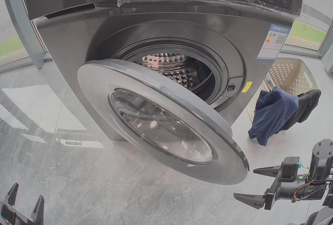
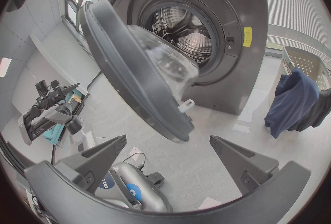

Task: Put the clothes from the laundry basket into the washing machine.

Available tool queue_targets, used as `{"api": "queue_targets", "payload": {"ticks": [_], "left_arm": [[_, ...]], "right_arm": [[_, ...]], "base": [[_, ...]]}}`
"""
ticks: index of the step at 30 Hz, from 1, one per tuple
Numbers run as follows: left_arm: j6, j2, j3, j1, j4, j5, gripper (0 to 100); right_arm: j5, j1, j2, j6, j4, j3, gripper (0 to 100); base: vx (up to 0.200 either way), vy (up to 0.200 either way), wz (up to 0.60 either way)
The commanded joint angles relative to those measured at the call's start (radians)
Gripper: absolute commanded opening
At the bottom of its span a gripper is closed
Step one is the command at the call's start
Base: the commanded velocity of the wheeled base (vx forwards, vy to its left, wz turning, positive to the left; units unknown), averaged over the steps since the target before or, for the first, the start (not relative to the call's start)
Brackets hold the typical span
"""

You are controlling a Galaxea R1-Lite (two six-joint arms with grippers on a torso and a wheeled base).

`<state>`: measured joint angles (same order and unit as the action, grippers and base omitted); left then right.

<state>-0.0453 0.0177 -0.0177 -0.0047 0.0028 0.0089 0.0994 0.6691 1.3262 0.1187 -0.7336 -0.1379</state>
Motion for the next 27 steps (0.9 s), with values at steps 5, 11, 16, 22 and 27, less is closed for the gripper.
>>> {"api": "queue_targets", "payload": {"ticks": [5,11,16,22,27], "left_arm": [[-0.001,-0.01,0.015,0.0,0.0,0.0,100],[-0.001,-0.01,0.015,0.0,0.0,0.0,100],[-0.001,-0.01,0.015,0.0,0.0,0.0,100],[-0.001,-0.01,0.015,0.0,0.0,0.0,100],[-0.001,-0.01,0.015,0.0,0.0,0.0,100]], "right_arm": [[-0.003,-0.166,0.007,-0.021,0.007,0.06,100],[-0.006,-0.244,0.047,-0.031,0.01,-0.009,100],[-0.01,-0.246,0.099,-0.031,0.01,-0.089,100],[-0.033,-0.212,0.168,-0.031,-0.003,-0.12,100],[-0.032,-0.174,0.154,-0.028,-0.001,-0.101,100]], "base": [[0.0,0.0,0.0],[0.0,0.0,0.0],[0.0,0.0,0.0],[0.0,0.0,0.0],[0.0,0.0,0.0]]}}
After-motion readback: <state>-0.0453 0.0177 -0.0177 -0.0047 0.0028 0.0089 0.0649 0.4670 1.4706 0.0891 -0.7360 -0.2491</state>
